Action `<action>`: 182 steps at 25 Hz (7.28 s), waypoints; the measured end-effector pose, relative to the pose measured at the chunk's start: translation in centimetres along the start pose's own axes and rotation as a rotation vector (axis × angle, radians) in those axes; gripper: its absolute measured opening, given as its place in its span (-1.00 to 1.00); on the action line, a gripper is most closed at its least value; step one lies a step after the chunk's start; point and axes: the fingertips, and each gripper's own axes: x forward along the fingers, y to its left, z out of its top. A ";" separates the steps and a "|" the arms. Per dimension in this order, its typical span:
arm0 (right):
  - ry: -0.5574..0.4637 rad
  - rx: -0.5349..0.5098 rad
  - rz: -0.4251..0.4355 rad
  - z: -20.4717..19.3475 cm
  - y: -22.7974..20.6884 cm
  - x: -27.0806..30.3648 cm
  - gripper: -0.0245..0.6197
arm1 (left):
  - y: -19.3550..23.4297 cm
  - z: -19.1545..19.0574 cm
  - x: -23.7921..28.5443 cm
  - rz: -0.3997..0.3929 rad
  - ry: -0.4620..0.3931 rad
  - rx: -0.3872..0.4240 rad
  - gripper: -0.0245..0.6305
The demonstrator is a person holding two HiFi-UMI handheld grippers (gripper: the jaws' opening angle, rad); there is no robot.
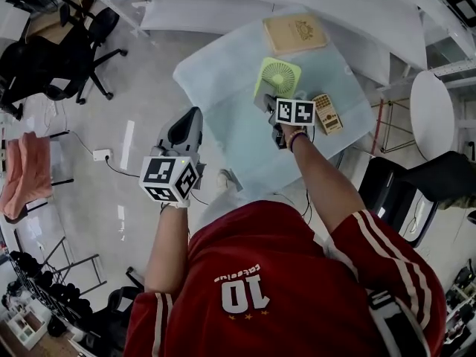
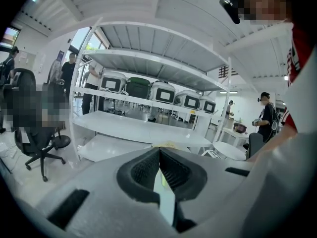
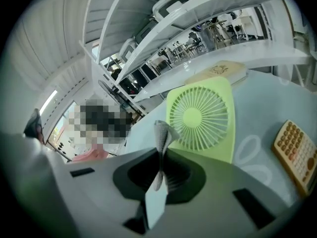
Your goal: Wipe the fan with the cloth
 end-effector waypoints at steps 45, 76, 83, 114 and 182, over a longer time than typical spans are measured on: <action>0.052 0.035 -0.018 -1.4 -3.8 2.1 -0.86 | -0.4 -1.0 0.6 0.048 0.029 -0.020 -0.91; 0.027 0.076 -0.060 -2.0 -8.4 -2.3 -0.86 | -5.0 -0.8 4.0 -0.017 0.036 0.011 -0.91; 0.015 0.089 -0.075 -2.0 -10.1 -3.9 -0.86 | -6.5 -0.5 5.5 -0.040 0.033 0.013 -0.91; -0.246 0.085 -0.157 0.7 -8.1 -20.3 -0.86 | -8.5 4.7 7.4 -0.225 -0.071 0.022 -0.91; -0.896 -0.378 -0.372 4.5 30.8 -42.3 -0.86 | -3.1 18.5 -18.8 -0.488 -0.387 0.185 -0.91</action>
